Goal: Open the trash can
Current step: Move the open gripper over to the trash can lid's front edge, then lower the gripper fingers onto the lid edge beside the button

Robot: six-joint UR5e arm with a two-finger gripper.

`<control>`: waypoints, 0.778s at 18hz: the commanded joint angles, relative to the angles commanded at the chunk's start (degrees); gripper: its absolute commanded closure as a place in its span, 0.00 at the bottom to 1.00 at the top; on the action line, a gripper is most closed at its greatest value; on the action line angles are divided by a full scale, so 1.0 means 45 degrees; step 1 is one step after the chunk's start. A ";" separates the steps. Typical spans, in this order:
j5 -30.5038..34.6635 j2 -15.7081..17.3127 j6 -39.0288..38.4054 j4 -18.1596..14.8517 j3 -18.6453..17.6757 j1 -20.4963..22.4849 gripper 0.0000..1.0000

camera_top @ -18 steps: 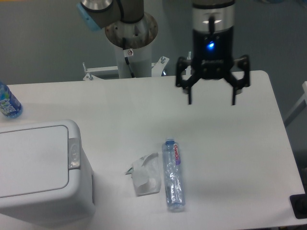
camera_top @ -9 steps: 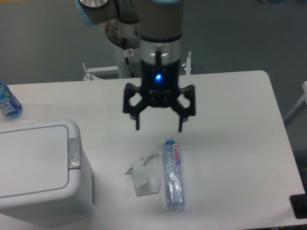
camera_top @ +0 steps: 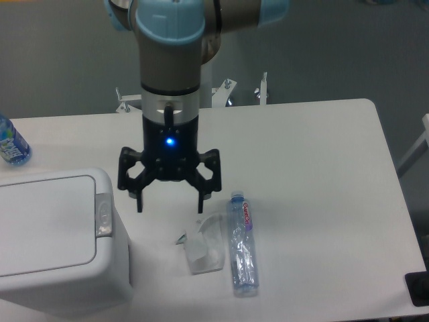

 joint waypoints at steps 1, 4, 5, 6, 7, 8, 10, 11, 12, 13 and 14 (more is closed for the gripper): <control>0.0019 -0.0078 -0.0078 0.0000 0.0000 -0.0116 0.00; 0.0020 -0.0137 -0.0409 0.0000 -0.0039 -0.0274 0.00; 0.0020 -0.0137 -0.0527 0.0000 -0.0078 -0.0274 0.00; 0.0020 -0.0137 -0.0547 0.0000 -0.0117 -0.0313 0.00; 0.0020 -0.0137 -0.0547 0.0000 -0.0117 -0.0352 0.00; 0.0020 -0.0137 -0.0567 0.0000 -0.0117 -0.0371 0.00; 0.0020 -0.0118 -0.0587 0.0000 -0.0117 -0.0410 0.00; 0.0020 -0.0137 -0.0606 0.0000 -0.0137 -0.0449 0.00; 0.0039 -0.0137 -0.0606 0.0000 -0.0175 -0.0469 0.00; 0.0020 -0.0118 -0.0606 0.0000 -0.0234 -0.0488 0.00; 0.0020 -0.0117 -0.0683 0.0000 -0.0234 -0.0527 0.00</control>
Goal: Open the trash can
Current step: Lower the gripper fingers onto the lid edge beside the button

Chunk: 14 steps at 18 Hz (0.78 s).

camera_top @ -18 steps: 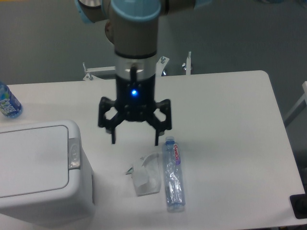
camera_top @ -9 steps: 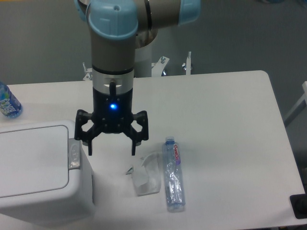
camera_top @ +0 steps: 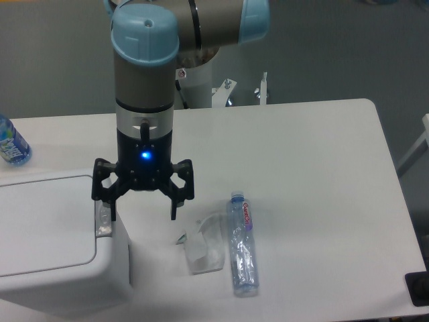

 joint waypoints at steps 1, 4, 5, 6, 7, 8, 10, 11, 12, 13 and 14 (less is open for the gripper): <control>0.0019 -0.0019 -0.0078 0.0019 0.0000 -0.0058 0.00; 0.0020 -0.0039 -0.0118 0.0097 0.0000 -0.0079 0.00; 0.0020 -0.0058 -0.0118 0.0098 0.0000 -0.0079 0.00; 0.0020 -0.0078 -0.0118 0.0098 0.0000 -0.0098 0.00; 0.0020 -0.0097 -0.0118 0.0098 0.0000 -0.0098 0.00; 0.0020 -0.0098 -0.0118 0.0098 0.0000 -0.0137 0.00; 0.0039 -0.0156 -0.0118 0.0098 0.0000 -0.0215 0.00; 0.0039 -0.0176 -0.0118 0.0098 0.0000 -0.0215 0.00; 0.0039 -0.0176 -0.0118 0.0098 0.0000 -0.0215 0.00; 0.0039 -0.0176 -0.0118 0.0098 0.0000 -0.0215 0.00; 0.0039 -0.0176 -0.0118 0.0098 0.0000 -0.0215 0.00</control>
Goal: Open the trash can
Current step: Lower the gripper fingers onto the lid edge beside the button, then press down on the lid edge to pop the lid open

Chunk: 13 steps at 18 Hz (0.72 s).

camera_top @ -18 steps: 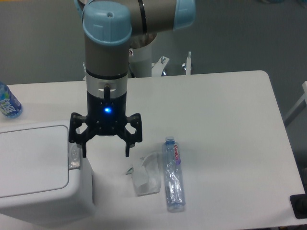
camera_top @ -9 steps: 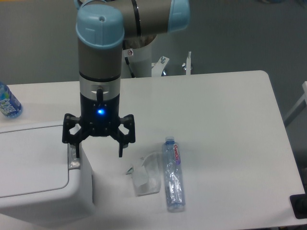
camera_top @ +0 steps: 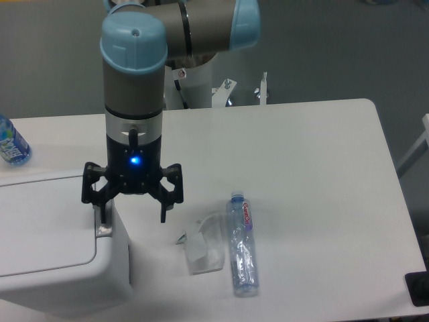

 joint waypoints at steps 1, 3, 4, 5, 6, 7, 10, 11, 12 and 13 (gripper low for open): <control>0.0000 -0.0019 0.0000 0.0000 0.0000 0.0000 0.00; 0.0000 -0.0020 0.0019 0.0019 0.0000 0.0000 0.00; 0.0000 -0.0039 0.0039 0.0020 0.0000 0.0000 0.00; 0.0000 -0.0039 0.0039 0.0020 0.0000 0.0000 0.00; 0.0000 -0.0039 0.0039 0.0020 0.0000 0.0000 0.00; 0.0000 -0.0039 0.0039 0.0039 0.0000 0.0000 0.00; 0.0000 -0.0097 0.0039 0.0098 0.0000 0.0000 0.00; 0.0019 -0.0117 0.0039 0.0098 0.0000 0.0000 0.00; 0.0020 -0.0117 0.0039 0.0098 0.0000 0.0000 0.00; 0.0020 -0.0117 0.0039 0.0098 0.0000 0.0000 0.00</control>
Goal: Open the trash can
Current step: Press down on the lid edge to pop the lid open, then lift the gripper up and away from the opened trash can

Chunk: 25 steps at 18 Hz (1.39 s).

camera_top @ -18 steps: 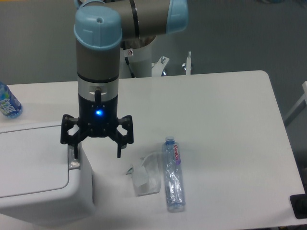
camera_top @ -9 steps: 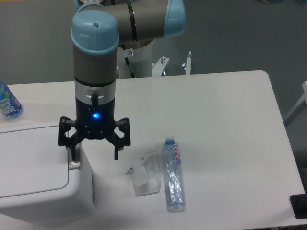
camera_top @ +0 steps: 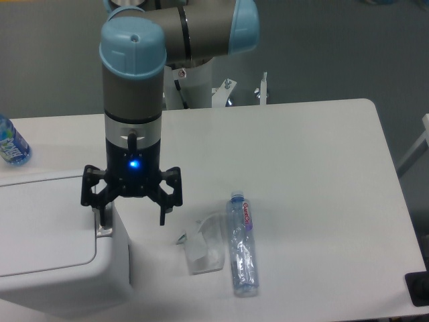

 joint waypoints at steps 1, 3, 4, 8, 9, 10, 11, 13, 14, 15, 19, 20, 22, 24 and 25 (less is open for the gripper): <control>0.0000 0.0000 0.0000 0.0000 0.0000 0.0000 0.00; -0.0020 0.0000 0.0000 0.0000 0.0000 0.0000 0.00; -0.0020 0.0000 0.0000 0.0000 0.0000 0.0000 0.00; 0.0000 0.0000 0.0000 0.0000 0.0000 0.0000 0.00; -0.0019 -0.0019 0.0000 0.0000 0.0000 0.0000 0.00; -0.0020 -0.0020 0.0000 0.0000 0.0000 0.0000 0.00; -0.0020 -0.0020 -0.0019 0.0000 0.0000 0.0000 0.00; -0.0020 -0.0020 -0.0020 0.0000 0.0000 0.0000 0.00; -0.0020 -0.0039 -0.0020 0.0000 0.0000 0.0000 0.00; -0.0020 -0.0039 -0.0020 0.0000 0.0000 -0.0019 0.00; -0.0020 -0.0020 -0.0020 0.0000 0.0000 0.0000 0.00; -0.0020 -0.0020 0.0019 0.0000 0.0000 0.0000 0.00; -0.0020 -0.0020 0.0000 0.0000 0.0097 0.0000 0.00; -0.0155 0.0019 0.0019 0.0000 0.0234 0.0000 0.00; -0.0388 0.0116 0.0020 0.0000 0.0312 0.0077 0.00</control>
